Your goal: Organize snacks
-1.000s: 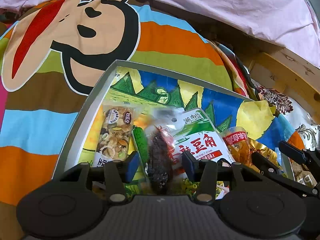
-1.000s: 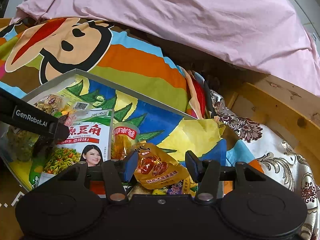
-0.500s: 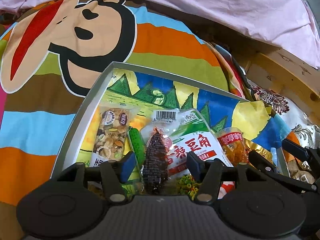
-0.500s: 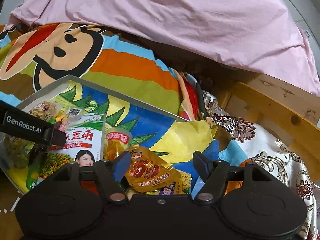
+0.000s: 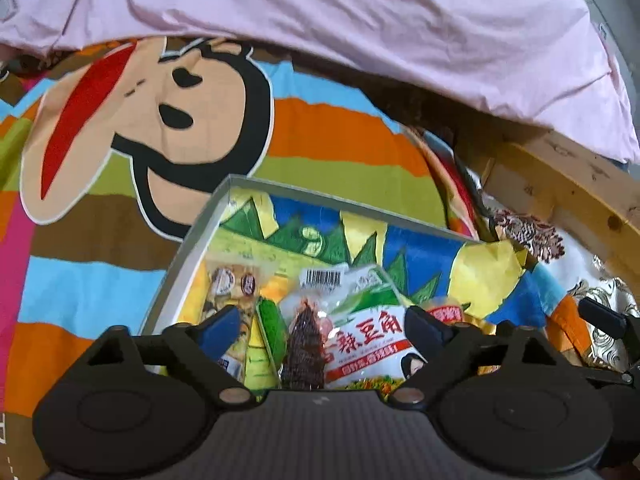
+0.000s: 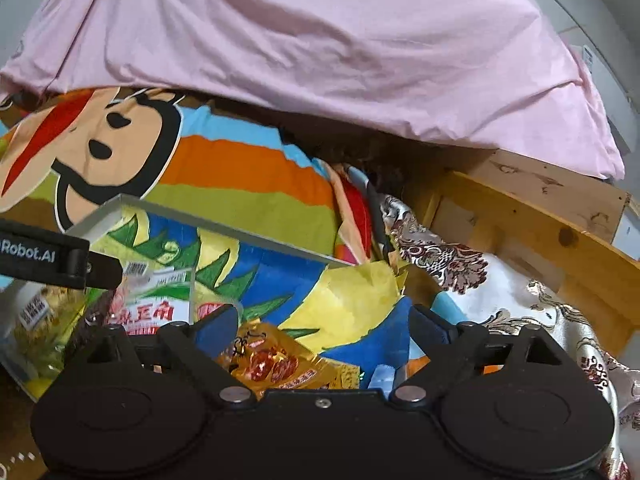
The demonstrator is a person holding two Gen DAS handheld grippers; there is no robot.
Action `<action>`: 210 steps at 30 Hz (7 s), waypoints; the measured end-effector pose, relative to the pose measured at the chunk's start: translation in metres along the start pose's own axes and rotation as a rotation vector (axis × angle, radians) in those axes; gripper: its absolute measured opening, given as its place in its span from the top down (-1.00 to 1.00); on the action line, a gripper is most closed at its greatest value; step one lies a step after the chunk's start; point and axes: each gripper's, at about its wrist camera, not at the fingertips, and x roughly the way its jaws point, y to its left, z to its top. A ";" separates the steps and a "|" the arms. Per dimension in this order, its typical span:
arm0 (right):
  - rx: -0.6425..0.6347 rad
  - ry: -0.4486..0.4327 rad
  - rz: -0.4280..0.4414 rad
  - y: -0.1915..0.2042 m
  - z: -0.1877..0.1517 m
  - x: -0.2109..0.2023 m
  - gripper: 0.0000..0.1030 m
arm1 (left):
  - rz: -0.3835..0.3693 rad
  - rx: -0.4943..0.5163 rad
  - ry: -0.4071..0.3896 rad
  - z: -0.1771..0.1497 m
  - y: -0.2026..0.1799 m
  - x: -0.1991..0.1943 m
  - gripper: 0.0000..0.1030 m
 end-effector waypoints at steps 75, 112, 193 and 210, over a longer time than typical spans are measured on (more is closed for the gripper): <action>0.314 -0.028 0.007 -0.056 0.041 -0.168 -0.99 | 0.217 0.136 -0.240 -0.004 -0.025 -0.191 -0.99; 0.221 0.039 0.043 -0.049 -0.008 -0.222 -0.99 | 0.241 0.158 -0.139 -0.052 -0.018 -0.235 -0.99; 0.102 0.146 0.106 -0.008 -0.050 -0.255 -0.99 | 0.321 0.176 -0.032 -0.104 0.010 -0.269 -0.99; 0.100 0.148 0.106 -0.007 -0.052 -0.254 -0.99 | 0.317 0.184 -0.022 -0.105 0.011 -0.267 -0.99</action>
